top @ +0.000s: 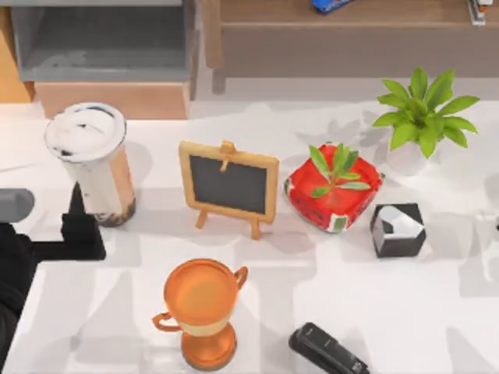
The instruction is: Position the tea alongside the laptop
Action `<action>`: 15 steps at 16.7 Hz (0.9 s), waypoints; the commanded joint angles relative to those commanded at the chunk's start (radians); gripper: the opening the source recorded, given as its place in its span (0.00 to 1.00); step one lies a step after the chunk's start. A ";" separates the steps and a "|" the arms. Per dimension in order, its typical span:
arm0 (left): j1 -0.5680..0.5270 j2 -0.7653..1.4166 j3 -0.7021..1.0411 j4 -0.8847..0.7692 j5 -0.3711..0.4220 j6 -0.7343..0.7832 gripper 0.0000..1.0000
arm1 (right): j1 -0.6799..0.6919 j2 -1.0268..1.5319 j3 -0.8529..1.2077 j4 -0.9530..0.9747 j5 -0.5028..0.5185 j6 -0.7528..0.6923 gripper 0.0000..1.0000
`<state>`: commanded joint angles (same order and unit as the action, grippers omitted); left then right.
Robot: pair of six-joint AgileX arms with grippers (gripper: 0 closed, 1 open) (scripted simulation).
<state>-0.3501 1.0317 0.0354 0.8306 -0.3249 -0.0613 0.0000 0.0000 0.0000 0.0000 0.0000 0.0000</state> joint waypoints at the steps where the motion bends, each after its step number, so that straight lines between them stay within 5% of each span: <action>1: -0.027 0.075 0.003 0.062 -0.023 -0.006 1.00 | 0.000 0.000 0.000 0.000 0.000 0.000 1.00; 8: -0.165 0.460 0.025 0.386 -0.141 -0.039 1.00 | 0.000 0.000 0.000 0.000 0.000 0.000 1.00; 15: -0.185 0.516 0.029 0.435 -0.158 -0.044 1.00 | 0.000 0.000 0.000 0.000 0.000 0.000 1.00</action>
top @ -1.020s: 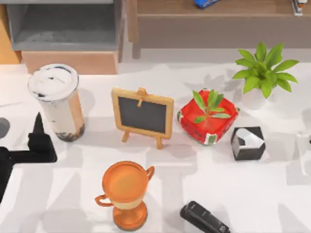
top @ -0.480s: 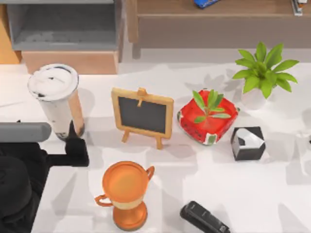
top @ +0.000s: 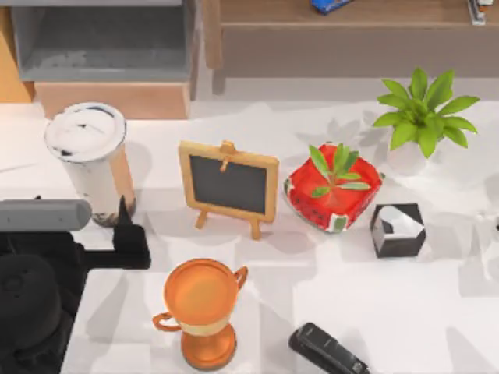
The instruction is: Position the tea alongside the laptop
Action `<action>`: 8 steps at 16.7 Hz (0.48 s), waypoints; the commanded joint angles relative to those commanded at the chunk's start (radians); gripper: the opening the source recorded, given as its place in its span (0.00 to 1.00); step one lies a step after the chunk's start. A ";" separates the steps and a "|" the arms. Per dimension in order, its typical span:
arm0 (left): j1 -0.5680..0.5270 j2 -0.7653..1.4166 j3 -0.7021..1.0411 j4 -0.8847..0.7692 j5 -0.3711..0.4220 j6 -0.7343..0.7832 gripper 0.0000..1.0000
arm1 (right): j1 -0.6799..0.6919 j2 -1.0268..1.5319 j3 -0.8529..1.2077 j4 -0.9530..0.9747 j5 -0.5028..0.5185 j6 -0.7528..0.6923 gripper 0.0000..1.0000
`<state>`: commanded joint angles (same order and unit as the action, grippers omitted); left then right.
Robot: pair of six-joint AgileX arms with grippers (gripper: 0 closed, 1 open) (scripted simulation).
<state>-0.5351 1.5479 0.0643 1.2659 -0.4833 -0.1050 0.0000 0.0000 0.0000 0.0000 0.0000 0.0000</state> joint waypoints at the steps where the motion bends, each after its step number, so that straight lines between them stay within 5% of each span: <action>1: 0.004 -0.003 -0.004 -0.002 0.002 0.001 1.00 | 0.000 0.000 0.000 0.000 0.000 0.000 1.00; 8: 0.092 0.204 0.161 0.048 0.093 0.022 1.00 | 0.000 0.000 0.000 0.000 0.000 0.000 1.00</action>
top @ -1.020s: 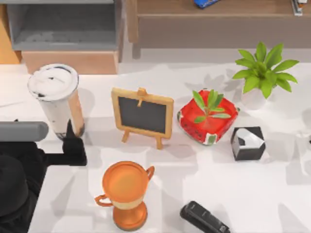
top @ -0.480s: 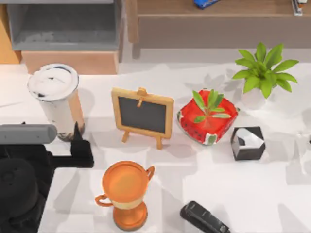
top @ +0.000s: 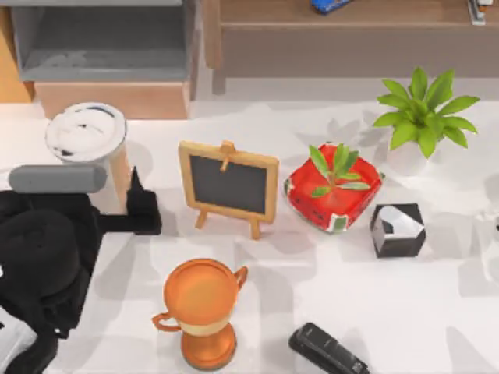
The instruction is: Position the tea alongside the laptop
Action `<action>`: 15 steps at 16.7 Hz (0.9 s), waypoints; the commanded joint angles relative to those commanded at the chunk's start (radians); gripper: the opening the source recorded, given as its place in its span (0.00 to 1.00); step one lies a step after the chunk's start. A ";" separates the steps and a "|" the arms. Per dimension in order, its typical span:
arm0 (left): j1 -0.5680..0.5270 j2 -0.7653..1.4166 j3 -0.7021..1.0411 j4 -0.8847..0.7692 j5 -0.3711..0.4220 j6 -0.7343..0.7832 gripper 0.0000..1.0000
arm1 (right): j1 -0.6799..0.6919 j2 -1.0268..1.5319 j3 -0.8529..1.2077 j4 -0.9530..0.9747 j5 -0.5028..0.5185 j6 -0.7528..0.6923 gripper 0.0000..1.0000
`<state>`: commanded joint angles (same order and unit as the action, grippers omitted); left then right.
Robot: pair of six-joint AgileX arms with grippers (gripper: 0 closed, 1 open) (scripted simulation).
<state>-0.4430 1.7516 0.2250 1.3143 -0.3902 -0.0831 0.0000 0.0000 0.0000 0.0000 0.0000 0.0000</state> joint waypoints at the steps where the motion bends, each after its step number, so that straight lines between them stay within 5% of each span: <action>1: 0.020 0.042 0.034 0.008 0.020 0.004 1.00 | 0.000 0.000 0.000 0.000 0.000 0.000 1.00; 8: 0.065 0.126 0.110 0.023 0.066 0.015 1.00 | 0.000 0.000 0.000 0.000 0.000 0.000 1.00; 15: 0.065 0.126 0.110 0.023 0.066 0.015 0.47 | 0.000 0.000 0.000 0.000 0.000 0.000 1.00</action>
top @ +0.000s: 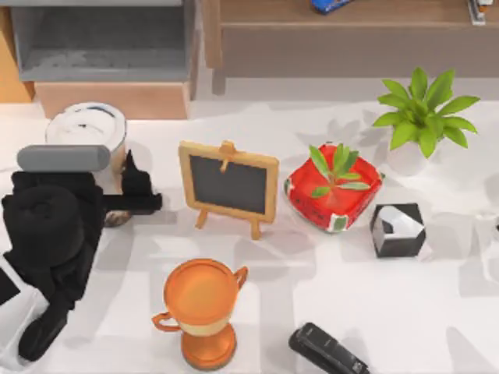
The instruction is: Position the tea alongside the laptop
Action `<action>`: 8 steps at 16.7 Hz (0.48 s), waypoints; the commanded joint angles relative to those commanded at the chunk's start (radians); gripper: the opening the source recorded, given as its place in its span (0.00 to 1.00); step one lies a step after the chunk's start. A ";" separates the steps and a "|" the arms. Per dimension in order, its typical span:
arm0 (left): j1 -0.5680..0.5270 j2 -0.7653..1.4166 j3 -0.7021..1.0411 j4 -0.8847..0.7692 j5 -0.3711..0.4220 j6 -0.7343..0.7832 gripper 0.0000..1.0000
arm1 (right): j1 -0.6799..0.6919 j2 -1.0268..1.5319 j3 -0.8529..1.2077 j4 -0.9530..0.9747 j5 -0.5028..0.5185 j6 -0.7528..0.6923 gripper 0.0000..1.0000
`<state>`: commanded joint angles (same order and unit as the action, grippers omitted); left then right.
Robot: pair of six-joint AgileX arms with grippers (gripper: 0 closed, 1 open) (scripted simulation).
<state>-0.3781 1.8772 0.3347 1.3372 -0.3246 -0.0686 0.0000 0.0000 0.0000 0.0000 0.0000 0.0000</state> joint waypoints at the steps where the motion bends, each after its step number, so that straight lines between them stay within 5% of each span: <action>1: 0.000 0.000 0.000 0.000 0.000 0.000 0.40 | 0.000 0.000 0.000 0.000 0.000 0.000 1.00; 6: 0.000 0.000 0.000 0.000 0.000 0.000 0.02 | 0.000 0.000 0.000 0.000 0.000 0.000 1.00; 8: 0.000 0.000 0.000 0.000 0.000 0.000 0.00 | 0.000 0.000 0.000 0.000 0.000 0.000 1.00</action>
<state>-0.3781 1.8772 0.3347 1.3372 -0.3246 -0.0686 0.0000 0.0000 0.0000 0.0000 0.0000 0.0000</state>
